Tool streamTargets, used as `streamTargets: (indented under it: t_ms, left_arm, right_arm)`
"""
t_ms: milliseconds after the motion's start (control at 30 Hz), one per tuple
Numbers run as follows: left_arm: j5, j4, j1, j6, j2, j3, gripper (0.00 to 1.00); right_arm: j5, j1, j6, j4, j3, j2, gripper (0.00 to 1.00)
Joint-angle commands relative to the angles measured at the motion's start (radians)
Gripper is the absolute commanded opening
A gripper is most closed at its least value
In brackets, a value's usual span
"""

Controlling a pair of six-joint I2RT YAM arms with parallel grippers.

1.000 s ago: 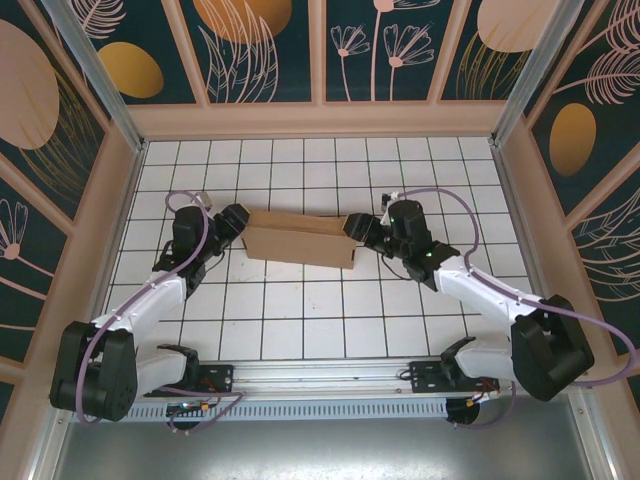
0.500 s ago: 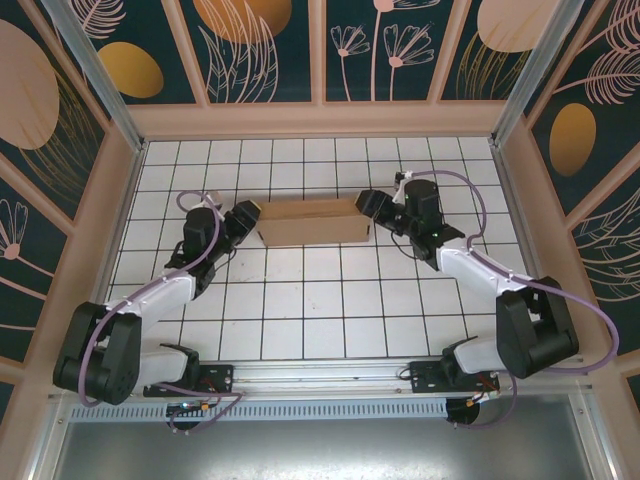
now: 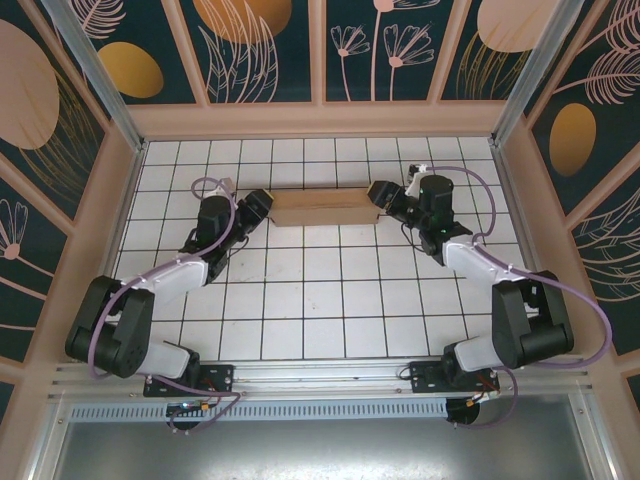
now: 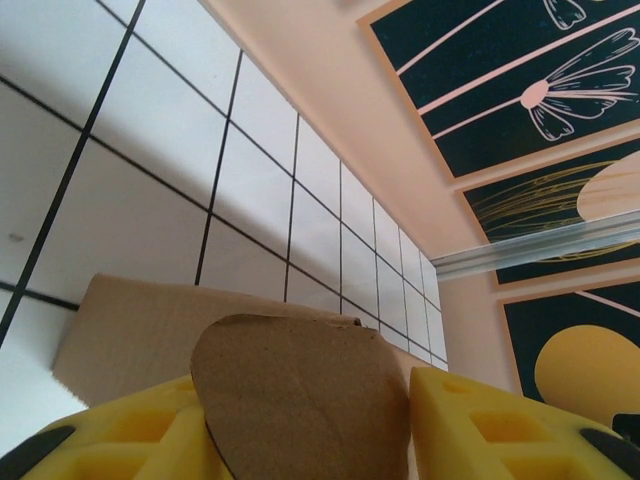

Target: Fold the paper box

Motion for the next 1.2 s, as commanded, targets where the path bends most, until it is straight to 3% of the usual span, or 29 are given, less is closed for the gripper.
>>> streamTargets:
  t_ms: [0, 400, 800, 1167]
  left_arm:
    - [0.048, 0.02, -0.027, 0.042, 0.016, 0.04, 0.47]
    - [0.014, -0.023, -0.028, 0.055, 0.03, 0.064, 0.48]
    - [-0.023, -0.069, -0.026, 0.012, 0.063, 0.069, 0.48]
    - [-0.027, -0.148, 0.019, 0.056, 0.038, 0.115, 0.63]
  right_arm:
    - [-0.107, 0.01, -0.014, 0.09, -0.005, 0.019, 0.58]
    - [-0.133, -0.005, -0.002, 0.093, 0.009, 0.07, 0.59]
    - [-0.126, -0.007, -0.006, -0.06, 0.136, 0.165, 0.59]
    - [-0.108, -0.011, -0.019, -0.109, 0.185, 0.161, 0.71]
